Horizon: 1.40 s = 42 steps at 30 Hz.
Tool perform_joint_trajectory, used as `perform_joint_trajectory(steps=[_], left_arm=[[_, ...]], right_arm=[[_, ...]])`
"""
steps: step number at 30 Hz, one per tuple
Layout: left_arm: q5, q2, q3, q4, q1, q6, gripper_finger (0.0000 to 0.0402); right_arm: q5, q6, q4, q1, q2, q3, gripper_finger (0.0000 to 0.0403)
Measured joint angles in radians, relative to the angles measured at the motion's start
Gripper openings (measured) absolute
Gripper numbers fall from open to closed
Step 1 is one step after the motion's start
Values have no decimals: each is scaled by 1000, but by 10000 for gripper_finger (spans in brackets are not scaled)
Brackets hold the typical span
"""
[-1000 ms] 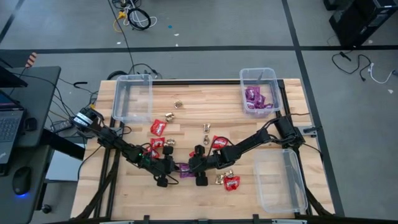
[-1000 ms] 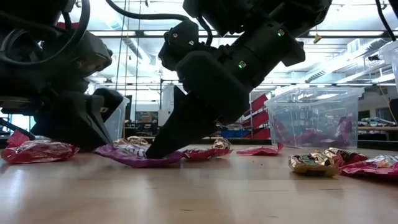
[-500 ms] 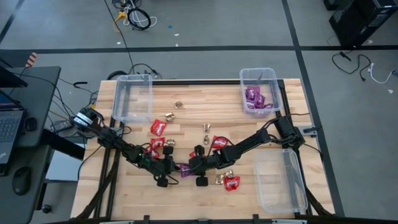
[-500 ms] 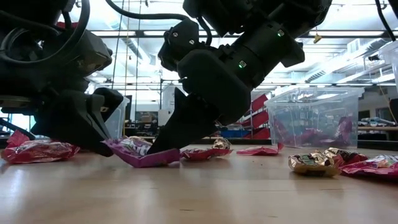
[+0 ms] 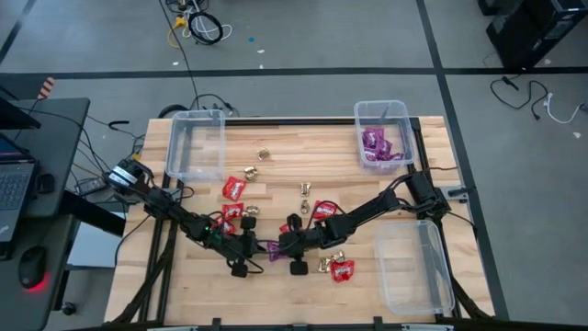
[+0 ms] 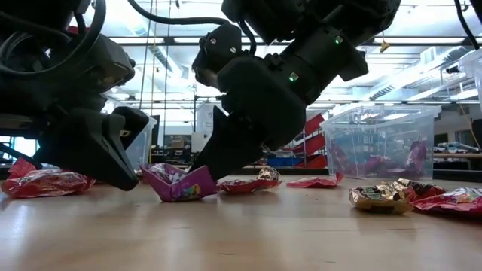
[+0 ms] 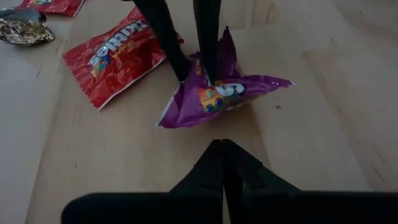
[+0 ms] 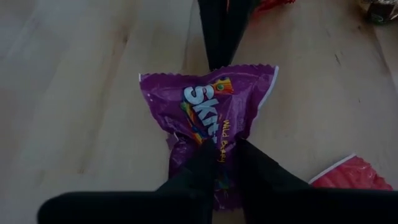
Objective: Sort candy
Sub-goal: Put the purple candy into the top right transparent bin
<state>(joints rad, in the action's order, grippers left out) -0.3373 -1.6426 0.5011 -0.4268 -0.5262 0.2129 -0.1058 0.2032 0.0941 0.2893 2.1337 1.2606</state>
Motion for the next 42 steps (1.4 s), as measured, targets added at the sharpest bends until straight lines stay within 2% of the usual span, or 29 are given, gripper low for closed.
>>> perform_joint_trajectory(steps=[8,15,23,31,36,42], left_arm=[[24,1,0,-31,0,-2,1],[21,12,0,-65,0,-66,1],[-49,28,0,-127,8,-208,1],[-90,28,0,-268,52,-354,1],[-98,28,0,-372,69,-450,1],[-114,28,0,-487,87,-563,1]], right_arm=[[3,-2,-50,-1,-74,-2,47],[-5,-6,-125,-11,-172,-2,47],[-110,-2,-297,-36,-345,0,40],[-136,-29,-418,-87,-545,0,25],[-215,36,-487,-136,-661,0,23],[-296,197,-615,-221,-765,1,23]])
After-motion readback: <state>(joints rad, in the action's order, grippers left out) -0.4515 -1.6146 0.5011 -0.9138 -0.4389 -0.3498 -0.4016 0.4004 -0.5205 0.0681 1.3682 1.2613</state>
